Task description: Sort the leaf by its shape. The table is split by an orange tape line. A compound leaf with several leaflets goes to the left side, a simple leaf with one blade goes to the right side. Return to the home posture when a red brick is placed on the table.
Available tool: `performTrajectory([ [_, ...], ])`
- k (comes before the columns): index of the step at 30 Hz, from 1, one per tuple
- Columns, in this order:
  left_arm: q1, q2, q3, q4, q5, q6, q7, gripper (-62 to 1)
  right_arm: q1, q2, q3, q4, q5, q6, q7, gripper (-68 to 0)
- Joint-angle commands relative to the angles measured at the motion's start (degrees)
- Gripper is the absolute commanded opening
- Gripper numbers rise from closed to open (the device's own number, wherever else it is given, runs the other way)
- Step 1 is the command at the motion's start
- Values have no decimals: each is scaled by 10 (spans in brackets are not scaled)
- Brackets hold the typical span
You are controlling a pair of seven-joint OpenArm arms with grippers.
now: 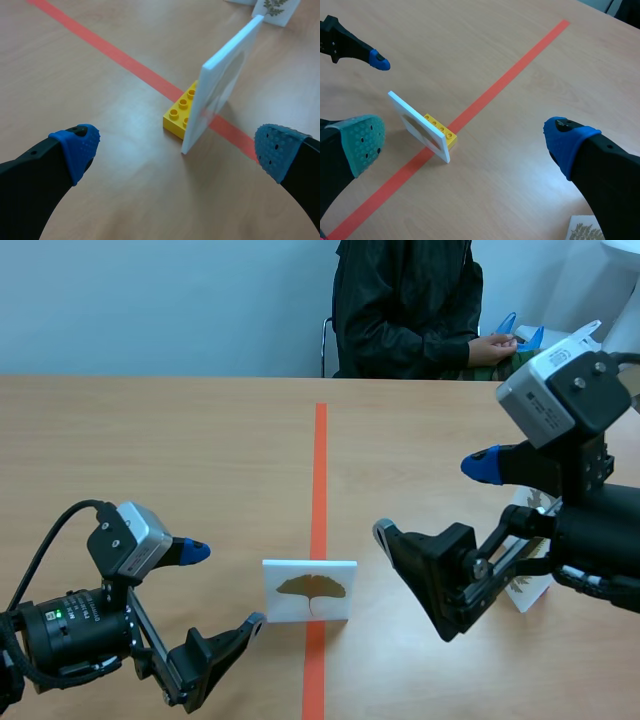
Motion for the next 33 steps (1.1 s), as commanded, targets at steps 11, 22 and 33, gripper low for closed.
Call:
performTrajectory([
  [11,-38,18,62,-7,31,11,-32,14,6,3,8,1,2,0,8,4],
  [22,-110,59,122,-91,58,30,-59,14,6,3,8,1,-11,-2,9,4],
  [33,-122,70,132,-116,65,31,-81,-140,6,3,8,1,-11,-2,8,4],
])
